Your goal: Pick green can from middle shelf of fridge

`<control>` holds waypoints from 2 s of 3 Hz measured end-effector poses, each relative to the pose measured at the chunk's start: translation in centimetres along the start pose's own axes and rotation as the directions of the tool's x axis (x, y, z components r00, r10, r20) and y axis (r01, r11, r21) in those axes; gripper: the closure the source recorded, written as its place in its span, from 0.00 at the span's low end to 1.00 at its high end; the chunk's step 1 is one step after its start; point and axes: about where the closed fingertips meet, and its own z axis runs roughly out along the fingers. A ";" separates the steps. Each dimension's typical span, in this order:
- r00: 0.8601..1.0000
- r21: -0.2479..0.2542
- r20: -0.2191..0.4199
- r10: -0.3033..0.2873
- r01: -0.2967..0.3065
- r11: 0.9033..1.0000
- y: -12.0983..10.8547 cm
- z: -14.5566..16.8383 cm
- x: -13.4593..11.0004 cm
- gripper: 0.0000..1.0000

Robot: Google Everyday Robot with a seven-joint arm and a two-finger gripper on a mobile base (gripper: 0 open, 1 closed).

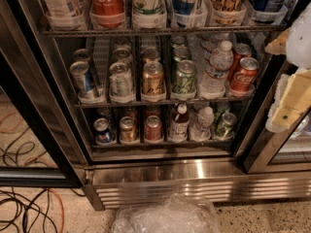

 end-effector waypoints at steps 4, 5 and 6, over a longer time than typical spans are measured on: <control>0.963 0.080 0.271 -0.001 -0.022 0.997 3.7 3.2 -0.2 0.00; 0.938 0.082 0.345 0.009 -0.040 0.996 3.7 2.6 -1.8 0.00; 0.938 0.082 0.345 0.009 -0.040 0.996 3.7 2.6 -1.8 0.00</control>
Offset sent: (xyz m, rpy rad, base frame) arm -0.0144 0.0006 -0.0203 0.0833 -0.0607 0.0144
